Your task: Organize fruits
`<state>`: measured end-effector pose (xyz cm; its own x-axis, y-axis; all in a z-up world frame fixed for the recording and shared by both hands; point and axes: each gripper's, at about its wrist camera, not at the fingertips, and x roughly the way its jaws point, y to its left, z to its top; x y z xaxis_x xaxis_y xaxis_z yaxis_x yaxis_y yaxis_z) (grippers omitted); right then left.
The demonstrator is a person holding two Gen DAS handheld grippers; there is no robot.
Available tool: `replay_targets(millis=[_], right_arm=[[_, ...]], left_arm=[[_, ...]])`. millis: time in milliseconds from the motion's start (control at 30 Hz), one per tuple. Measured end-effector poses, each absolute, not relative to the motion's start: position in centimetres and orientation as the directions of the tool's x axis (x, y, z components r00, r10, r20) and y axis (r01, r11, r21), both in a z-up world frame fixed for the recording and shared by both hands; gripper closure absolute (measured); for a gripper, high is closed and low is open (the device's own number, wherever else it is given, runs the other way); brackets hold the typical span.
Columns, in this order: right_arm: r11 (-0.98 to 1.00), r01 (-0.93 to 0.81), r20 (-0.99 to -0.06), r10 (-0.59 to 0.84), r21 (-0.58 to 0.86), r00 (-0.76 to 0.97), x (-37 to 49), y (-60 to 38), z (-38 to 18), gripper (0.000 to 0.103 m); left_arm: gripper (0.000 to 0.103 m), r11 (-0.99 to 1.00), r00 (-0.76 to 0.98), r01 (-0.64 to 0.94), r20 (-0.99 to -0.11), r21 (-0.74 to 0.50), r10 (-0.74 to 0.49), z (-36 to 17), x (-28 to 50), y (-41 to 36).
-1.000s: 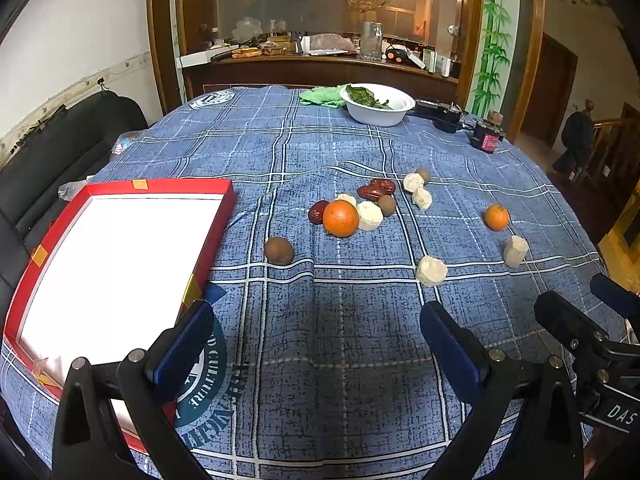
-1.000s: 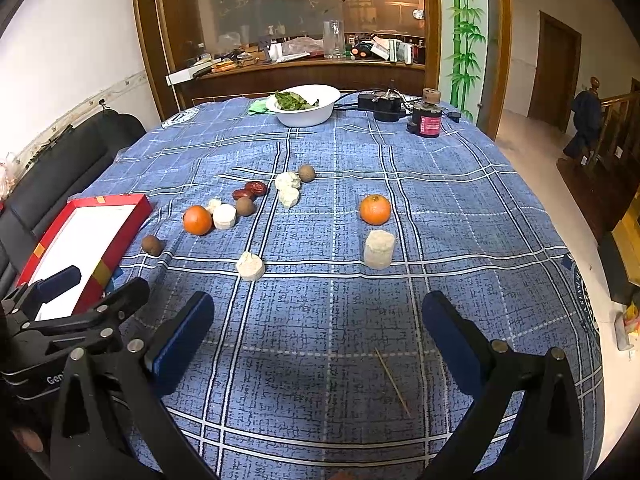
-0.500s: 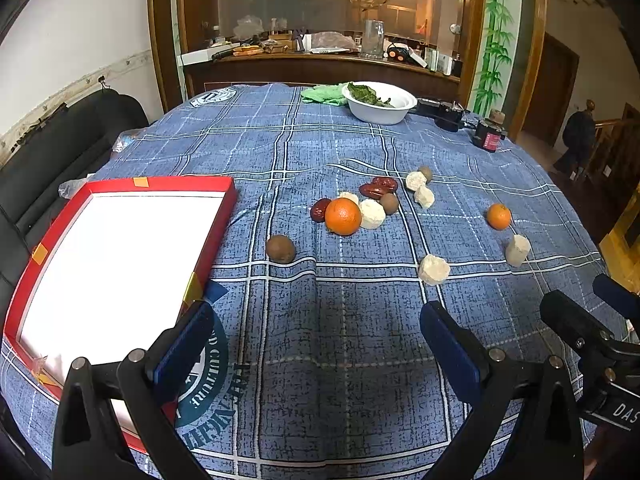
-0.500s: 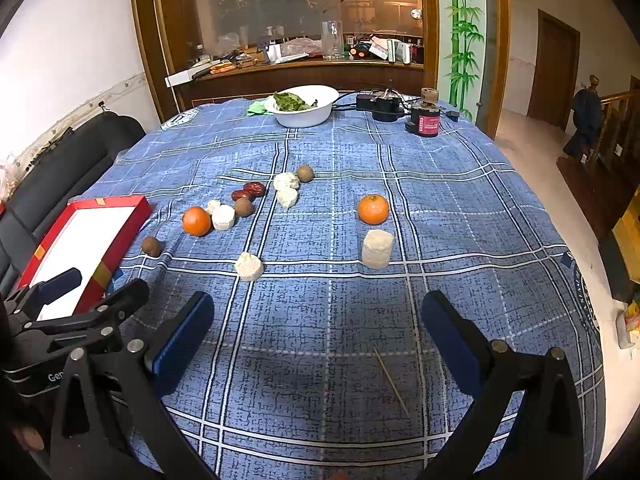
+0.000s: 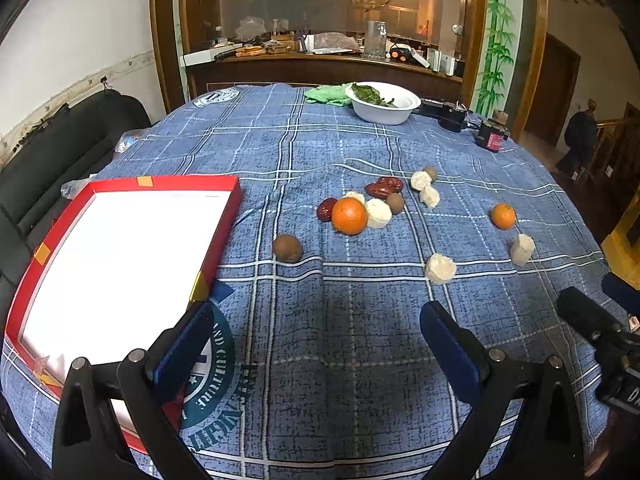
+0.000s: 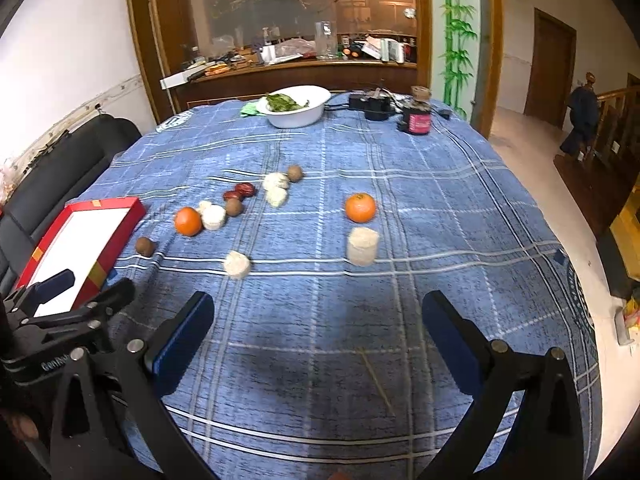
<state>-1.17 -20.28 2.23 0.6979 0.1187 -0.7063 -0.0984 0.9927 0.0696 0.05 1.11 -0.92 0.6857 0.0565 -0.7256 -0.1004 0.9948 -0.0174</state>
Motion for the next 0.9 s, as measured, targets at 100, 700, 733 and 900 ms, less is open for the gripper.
replay_targets(millis=[100, 700, 733, 900], right_arm=[[0.995, -0.069, -0.715, 0.096, 0.067, 0.693, -1.2, -21.6, 1.7, 0.000], [0.998, -0.054, -0.770, 0.057, 0.030, 0.635, 6.9, -22.4, -1.4, 0.031], [0.998, -0.053, -0.778, 0.061, 0.036, 0.625, 7.4, -22.4, -1.7, 0.042], [0.997, -0.065, -0.799, 0.072, 0.041, 0.597, 8.2, -22.3, -2.6, 0.075]], left_arm=[[0.001, 0.995, 0.678, -0.101, -0.734, -0.021, 0.053, -1.4, 0.0, 1.3], [0.002, 0.999, 0.667, -0.012, -0.745, -0.040, -0.021, -2.0, 2.0, -2.1], [0.002, 0.999, 0.665, -0.014, -0.747, -0.041, -0.022, -2.1, 2.2, -2.2], [0.005, 0.999, 0.644, 0.014, -0.764, -0.038, -0.038, -2.7, 3.8, -4.0]])
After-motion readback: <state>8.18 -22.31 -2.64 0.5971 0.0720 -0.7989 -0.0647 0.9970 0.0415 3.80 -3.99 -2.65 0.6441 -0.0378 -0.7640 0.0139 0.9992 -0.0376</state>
